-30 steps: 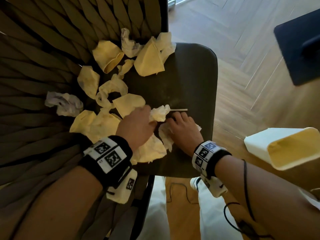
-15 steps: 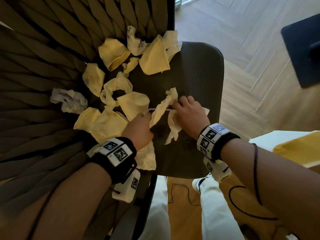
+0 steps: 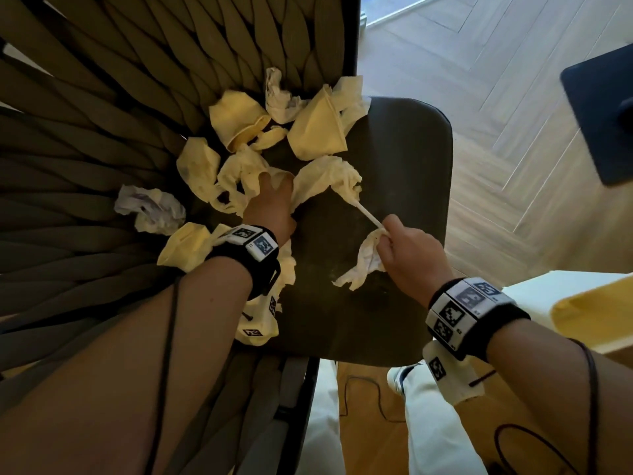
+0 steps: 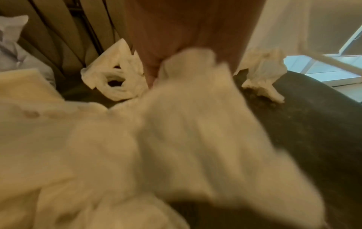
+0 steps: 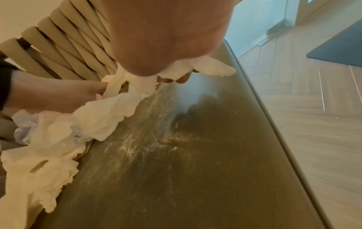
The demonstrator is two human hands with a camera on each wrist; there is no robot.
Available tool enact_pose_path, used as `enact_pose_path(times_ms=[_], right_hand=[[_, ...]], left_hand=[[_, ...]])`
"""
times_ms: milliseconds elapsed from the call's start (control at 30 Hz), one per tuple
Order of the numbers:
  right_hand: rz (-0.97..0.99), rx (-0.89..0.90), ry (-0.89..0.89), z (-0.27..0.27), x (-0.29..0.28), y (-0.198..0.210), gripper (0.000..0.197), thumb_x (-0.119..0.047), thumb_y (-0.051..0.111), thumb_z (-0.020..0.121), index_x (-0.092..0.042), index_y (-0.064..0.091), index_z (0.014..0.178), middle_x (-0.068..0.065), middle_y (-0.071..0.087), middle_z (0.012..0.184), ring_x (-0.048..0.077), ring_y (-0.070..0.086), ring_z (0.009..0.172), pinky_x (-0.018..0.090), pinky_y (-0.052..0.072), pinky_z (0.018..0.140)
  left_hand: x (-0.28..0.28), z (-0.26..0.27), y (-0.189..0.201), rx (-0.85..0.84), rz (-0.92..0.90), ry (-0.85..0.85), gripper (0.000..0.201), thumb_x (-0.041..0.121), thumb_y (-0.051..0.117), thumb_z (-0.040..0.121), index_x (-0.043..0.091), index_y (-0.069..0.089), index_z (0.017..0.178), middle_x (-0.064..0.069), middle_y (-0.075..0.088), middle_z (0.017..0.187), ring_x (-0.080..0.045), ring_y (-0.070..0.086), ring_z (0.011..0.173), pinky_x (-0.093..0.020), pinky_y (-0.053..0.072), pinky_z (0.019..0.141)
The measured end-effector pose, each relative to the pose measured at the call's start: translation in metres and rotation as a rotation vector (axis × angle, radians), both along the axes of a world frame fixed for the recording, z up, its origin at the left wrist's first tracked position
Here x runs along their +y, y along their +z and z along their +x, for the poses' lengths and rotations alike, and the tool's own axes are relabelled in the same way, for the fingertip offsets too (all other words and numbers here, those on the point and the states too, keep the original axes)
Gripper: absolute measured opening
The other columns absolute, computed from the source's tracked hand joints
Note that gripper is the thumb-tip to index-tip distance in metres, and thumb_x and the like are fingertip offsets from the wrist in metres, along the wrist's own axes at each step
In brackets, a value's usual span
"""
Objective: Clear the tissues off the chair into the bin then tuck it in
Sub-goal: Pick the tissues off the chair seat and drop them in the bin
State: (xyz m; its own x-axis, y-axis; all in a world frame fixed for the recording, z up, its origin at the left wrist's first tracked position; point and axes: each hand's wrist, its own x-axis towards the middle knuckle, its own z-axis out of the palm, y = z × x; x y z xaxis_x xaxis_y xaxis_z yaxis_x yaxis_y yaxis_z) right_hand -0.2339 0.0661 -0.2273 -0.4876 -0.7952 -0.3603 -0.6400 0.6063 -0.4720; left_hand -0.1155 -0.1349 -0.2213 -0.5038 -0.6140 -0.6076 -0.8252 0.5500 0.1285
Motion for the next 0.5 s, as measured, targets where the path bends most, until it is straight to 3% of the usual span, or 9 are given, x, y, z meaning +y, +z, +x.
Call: enact_pose_path(times_ms=[100, 233, 333, 400, 500], right_hand=[[-0.022, -0.003, -0.036, 0.005, 0.005, 0.002, 0.017, -0.026, 0.037, 0.096, -0.015, 0.05, 0.096, -0.004, 0.051, 0.059, 0.015, 0.051, 0.047, 0.028, 0.043, 0.046], [-0.058, -0.041, -0.088, 0.012, 0.01, 0.004, 0.016, -0.027, 0.04, 0.096, -0.016, 0.052, 0.096, -0.005, 0.052, 0.059, 0.014, 0.052, 0.047, 0.023, 0.04, 0.045], [-0.087, -0.059, -0.12, 0.014, 0.012, 0.005, 0.017, -0.027, 0.04, 0.096, -0.016, 0.052, 0.094, -0.007, 0.05, 0.058, 0.013, 0.05, 0.047, 0.02, 0.037, 0.044], [-0.128, -0.09, -0.151, 0.015, 0.012, 0.006, 0.017, -0.028, 0.041, 0.096, -0.016, 0.052, 0.091, -0.006, 0.052, 0.06, 0.014, 0.052, 0.048, 0.02, 0.038, 0.045], [-0.218, -0.141, -0.245, 0.012, 0.011, 0.009, 0.017, -0.03, 0.043, 0.096, -0.018, 0.051, 0.088, -0.004, 0.055, 0.064, 0.012, 0.055, 0.052, 0.019, 0.041, 0.048]], left_hand=[[0.005, 0.002, -0.001, 0.092, -0.145, 0.033, 0.049, 0.008, 0.055, 0.087, 0.016, 0.039, 0.132, -0.02, 0.041, 0.128, -0.044, 0.059, 0.092, -0.046, 0.047, 0.071], [0.007, 0.004, 0.005, 0.162, -0.148, 0.046, 0.03, 0.01, 0.049, 0.09, 0.009, 0.049, 0.12, -0.019, 0.051, 0.114, -0.039, 0.058, 0.093, -0.042, 0.044, 0.073], [0.013, 0.003, 0.014, 0.254, -0.115, 0.1, 0.004, 0.01, 0.052, 0.087, 0.008, 0.049, 0.084, -0.011, 0.052, 0.085, -0.031, 0.055, 0.083, -0.035, 0.038, 0.066], [0.022, 0.002, 0.024, 0.312, -0.087, 0.151, 0.018, 0.01, 0.055, 0.084, 0.012, 0.043, 0.071, -0.002, 0.044, 0.07, -0.023, 0.049, 0.071, -0.031, 0.034, 0.062], [0.042, -0.003, 0.044, 0.42, -0.046, 0.19, 0.014, 0.012, 0.06, 0.083, 0.014, 0.051, 0.073, 0.0, 0.05, 0.073, -0.015, 0.05, 0.07, -0.026, 0.042, 0.066]])
